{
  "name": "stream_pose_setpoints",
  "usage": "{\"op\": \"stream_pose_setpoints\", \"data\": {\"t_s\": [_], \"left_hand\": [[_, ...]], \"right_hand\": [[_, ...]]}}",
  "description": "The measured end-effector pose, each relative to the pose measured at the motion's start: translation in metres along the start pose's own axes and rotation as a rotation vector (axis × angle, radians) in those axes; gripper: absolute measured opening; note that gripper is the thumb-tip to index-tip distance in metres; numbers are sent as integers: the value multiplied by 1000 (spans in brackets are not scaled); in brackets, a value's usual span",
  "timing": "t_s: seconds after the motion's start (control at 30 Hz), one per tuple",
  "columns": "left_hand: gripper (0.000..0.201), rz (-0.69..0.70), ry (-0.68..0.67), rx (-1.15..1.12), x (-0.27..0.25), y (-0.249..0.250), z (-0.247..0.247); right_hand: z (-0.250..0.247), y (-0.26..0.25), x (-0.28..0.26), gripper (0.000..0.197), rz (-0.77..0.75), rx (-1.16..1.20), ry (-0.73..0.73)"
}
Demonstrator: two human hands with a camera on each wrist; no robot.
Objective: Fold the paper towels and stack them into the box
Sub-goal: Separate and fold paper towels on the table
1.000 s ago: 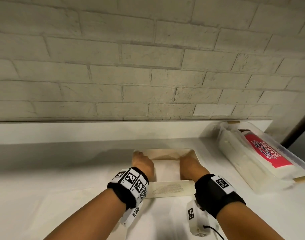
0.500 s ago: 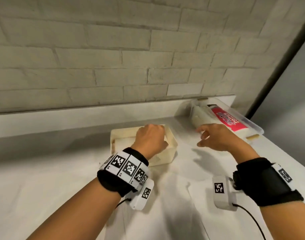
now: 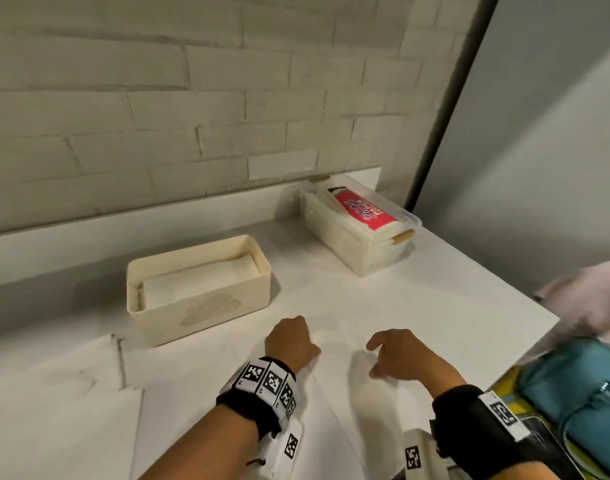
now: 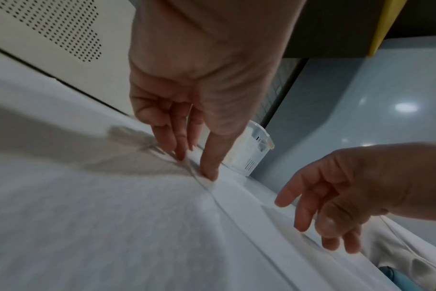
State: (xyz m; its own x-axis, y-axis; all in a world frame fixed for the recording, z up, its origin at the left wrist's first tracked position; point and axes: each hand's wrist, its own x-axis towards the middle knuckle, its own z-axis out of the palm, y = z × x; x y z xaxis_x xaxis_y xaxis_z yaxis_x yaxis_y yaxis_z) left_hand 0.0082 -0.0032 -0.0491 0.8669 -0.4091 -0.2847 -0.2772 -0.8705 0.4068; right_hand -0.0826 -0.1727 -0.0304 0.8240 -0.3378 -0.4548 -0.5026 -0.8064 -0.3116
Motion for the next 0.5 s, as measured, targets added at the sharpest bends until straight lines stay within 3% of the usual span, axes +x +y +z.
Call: {"op": "stream_pose_setpoints", "data": {"t_s": [0.27,0.4,0.5], "left_hand": [[13,-10,75,-191,-4,0,0],[27,51,97,-363,-9,-3,-2],[23,78,81,-553,-13,-4,-7]], "right_hand": [[11,-7,1,47,-7,-88,-10],[7,-7,-1,52,-18,7,46],[-1,-13,-5,54,-95,154,178]]}}
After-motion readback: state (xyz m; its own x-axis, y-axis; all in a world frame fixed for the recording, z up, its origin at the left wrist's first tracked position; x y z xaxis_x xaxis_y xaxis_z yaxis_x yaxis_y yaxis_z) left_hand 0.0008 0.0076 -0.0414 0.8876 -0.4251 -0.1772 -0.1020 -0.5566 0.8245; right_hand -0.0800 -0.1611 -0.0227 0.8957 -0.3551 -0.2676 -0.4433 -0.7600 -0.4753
